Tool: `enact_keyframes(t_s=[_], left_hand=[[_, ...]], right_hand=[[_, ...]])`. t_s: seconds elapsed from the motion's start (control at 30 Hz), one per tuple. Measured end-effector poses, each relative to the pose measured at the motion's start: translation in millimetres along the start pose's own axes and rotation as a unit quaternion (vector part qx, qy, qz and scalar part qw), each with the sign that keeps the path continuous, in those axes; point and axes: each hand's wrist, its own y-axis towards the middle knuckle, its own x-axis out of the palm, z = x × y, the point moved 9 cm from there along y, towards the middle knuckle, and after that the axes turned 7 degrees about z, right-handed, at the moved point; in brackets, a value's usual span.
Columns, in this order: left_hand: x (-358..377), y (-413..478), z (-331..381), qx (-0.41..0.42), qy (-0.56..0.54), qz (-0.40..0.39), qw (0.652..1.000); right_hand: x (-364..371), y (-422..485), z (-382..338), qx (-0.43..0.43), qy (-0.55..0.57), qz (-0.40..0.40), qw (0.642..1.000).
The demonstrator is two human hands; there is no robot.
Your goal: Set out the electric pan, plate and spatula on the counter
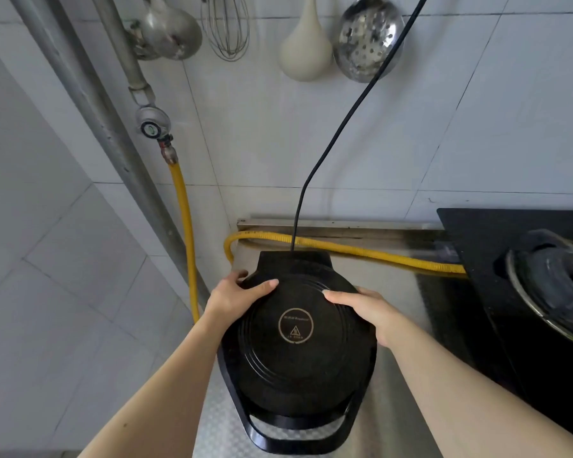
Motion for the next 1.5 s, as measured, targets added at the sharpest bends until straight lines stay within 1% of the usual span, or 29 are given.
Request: enact_keyframes(t_s=[0.1, 0.23, 0.3, 0.43, 0.63, 0.77, 0.93, 1.1, 1.23, 1.4, 1.5], left_hand=[[-1.8, -16.6, -14.1, -0.023, -0.037, 0.009, 0.999], [-5.0, -29.7, -29.0, -0.042, -0.070, 0.060, 0.995], [-5.6, -36.4, -34.1, -0.044, -0.080, 0.074, 0.993], [-5.3, -43.9, -34.5, -0.040, -0.086, 0.074, 0.993], [-5.9, -50.8, -34.5, -0.043, -0.077, 0.078, 0.993], [-11.5, -56.0, -33.8, -0.023, -0.062, 0.099, 0.993], [-7.6, -72.0, -30.6, 0.006, -0.050, 0.119, 0.992], [-3.6, -88.0, -39.2, -0.016, -0.096, 0.131, 0.987], [-0.9, -94.1, -38.4, -0.019, -0.113, 0.148, 0.982], [0.8, -94.1, -41.2, -0.033, -0.122, 0.156, 0.980], [0.8, -94.7, -37.4, -0.030, -0.101, 0.152, 0.983]], right_hand=[[-0.5, -6.9, -0.9, -0.025, 0.002, 0.022, 0.999], [-3.6, -13.0, -2.9, -0.058, -0.021, 0.081, 0.995], [-4.5, -17.2, -1.0, -0.063, -0.040, 0.095, 0.993], [-5.3, -22.0, -0.6, -0.066, -0.055, 0.088, 0.992], [-6.3, -23.7, -2.5, -0.080, -0.076, 0.100, 0.989], [-7.0, -26.4, -3.3, -0.092, -0.088, 0.108, 0.986], [-8.9, -32.6, 5.9, -0.072, -0.067, 0.082, 0.992], [-8.9, -35.1, 14.4, -0.066, -0.028, 0.047, 0.996], [-9.2, -33.3, 11.1, -0.068, -0.025, 0.032, 0.997], [-10.8, -32.2, 10.5, -0.078, -0.037, 0.043, 0.995], [-10.9, -34.8, 7.5, -0.099, -0.062, 0.055, 0.992]])
